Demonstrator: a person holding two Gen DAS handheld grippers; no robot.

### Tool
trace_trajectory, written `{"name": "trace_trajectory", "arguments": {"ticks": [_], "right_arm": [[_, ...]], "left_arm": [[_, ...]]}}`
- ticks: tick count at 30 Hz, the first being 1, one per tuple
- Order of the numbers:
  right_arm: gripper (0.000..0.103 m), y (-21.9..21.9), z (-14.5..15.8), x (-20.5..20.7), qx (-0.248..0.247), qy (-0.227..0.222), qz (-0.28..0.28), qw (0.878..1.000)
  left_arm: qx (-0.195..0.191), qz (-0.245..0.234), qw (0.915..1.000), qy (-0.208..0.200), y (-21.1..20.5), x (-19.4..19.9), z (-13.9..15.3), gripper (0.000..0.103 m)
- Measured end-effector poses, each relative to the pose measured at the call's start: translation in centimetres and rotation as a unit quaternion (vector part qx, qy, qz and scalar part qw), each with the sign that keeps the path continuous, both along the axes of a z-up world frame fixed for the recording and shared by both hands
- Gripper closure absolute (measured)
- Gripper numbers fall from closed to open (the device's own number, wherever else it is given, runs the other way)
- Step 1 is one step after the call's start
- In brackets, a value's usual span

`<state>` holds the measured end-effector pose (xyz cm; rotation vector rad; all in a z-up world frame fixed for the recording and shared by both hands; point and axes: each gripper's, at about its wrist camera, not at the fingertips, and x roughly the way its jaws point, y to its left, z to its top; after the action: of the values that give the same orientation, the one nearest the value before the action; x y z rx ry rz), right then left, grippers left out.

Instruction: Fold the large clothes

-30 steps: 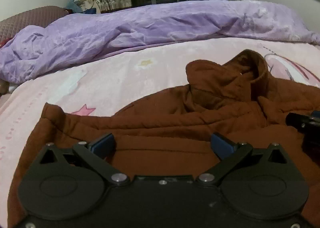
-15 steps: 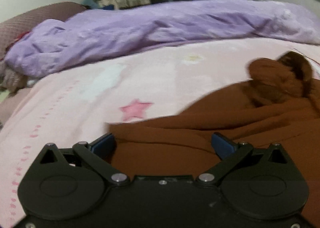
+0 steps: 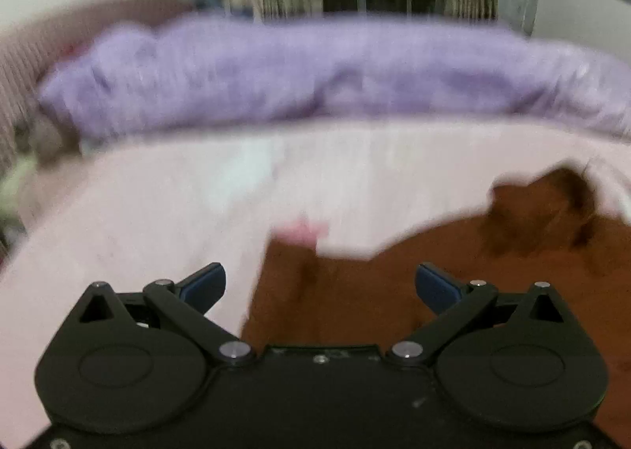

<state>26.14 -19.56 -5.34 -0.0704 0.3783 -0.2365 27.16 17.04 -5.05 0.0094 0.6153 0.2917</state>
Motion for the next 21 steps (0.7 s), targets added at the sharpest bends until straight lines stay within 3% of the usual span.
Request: {"name": "trace_trajectory", "arguments": {"ticks": [2,4,8,11,13,17,19,21], "right_arm": [[0.02,1.8,1.2,-1.7,0.031,-0.004,0.062,0.998],[0.02,3.9,1.4,-2.8,0.067,0.003,0.121,0.99],[0.02,7.9,-1.3,-3.0,0.101,0.036,0.17,0.98],[0.023,9.7,-4.2,-2.3,0.079,0.077,0.176,0.978],[0.023,10.5,-5.4,-2.6,0.042,0.085,0.174,0.98],[0.022,9.4,-5.4,-3.1,0.025,0.078,0.168,0.982],[0.015,7.7,-5.3,-2.9,0.036,0.077,0.166,0.982],[0.015,5.9,-5.4,-2.9,0.015,0.074,0.119,0.99]], "left_arm": [[0.002,-0.01,0.9999,-0.011,-1.6,-1.4,1.6,0.0],[-0.008,-0.023,0.9997,-0.005,-3.3,-2.4,1.7,0.0],[-0.025,-0.057,0.9971,0.043,-6.7,-3.1,-1.2,0.0],[-0.031,-0.075,0.9937,0.078,-8.8,-3.1,-4.2,0.0],[-0.006,-0.074,0.9942,0.078,-9.5,-3.2,-5.9,0.0],[-0.006,-0.075,0.9942,0.076,-9.1,-3.4,-6.1,0.0],[-0.006,-0.07,0.9944,0.079,-8.7,-3.2,-6.0,0.0],[-0.002,-0.063,0.9948,0.08,-8.2,-3.7,-6.0,0.0]]}}
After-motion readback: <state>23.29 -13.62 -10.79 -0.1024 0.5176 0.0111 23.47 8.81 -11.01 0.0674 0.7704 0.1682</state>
